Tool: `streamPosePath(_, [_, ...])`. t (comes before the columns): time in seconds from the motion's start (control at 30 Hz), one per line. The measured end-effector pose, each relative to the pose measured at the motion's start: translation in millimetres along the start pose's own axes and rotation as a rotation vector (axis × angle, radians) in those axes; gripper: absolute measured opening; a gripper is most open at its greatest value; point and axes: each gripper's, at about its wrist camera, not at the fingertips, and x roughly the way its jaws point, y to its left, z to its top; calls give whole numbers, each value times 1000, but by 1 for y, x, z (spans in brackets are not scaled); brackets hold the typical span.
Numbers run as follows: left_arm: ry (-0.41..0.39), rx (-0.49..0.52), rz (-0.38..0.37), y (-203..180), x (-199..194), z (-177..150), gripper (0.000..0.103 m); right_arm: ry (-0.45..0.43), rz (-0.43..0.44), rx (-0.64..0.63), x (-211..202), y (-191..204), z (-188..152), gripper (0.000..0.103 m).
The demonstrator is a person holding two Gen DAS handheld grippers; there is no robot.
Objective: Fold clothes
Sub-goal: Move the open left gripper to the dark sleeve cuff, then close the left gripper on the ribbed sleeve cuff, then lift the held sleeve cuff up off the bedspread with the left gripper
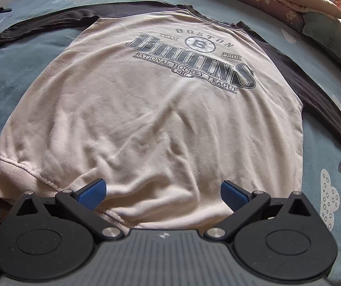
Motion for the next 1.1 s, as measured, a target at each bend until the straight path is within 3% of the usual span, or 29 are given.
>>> streamPosePath(0.23, [-71,70,25,-16,6,-3,102,10,-12,9,3,-5,0,103])
streamPosePath(0.33, [-61,64,14,-20,3,-16,102,3,-17,16,1,-7,1,103])
streamPosePath(0.57, [-111,225,73,-41,36,-11,102,-4,-26,19,-1,-10,9,103])
streamPosePath(0.67, [-134,230,85,-46,39,-11,102,-31,-10,35,-7,-12,10,103])
streamPosePath(0.77, [-99,227,3,-48,34,-12,102,-31,-7,45,-6,-16,9,103])
streamPosePath(0.9, [-129,211,-110,-58,21,-6,102,-36,-5,68,-3,-21,8,103])
streamPosePath(1.1, [-118,242,-199,-87,19,-6,102,-72,15,89,-5,-23,6,103])
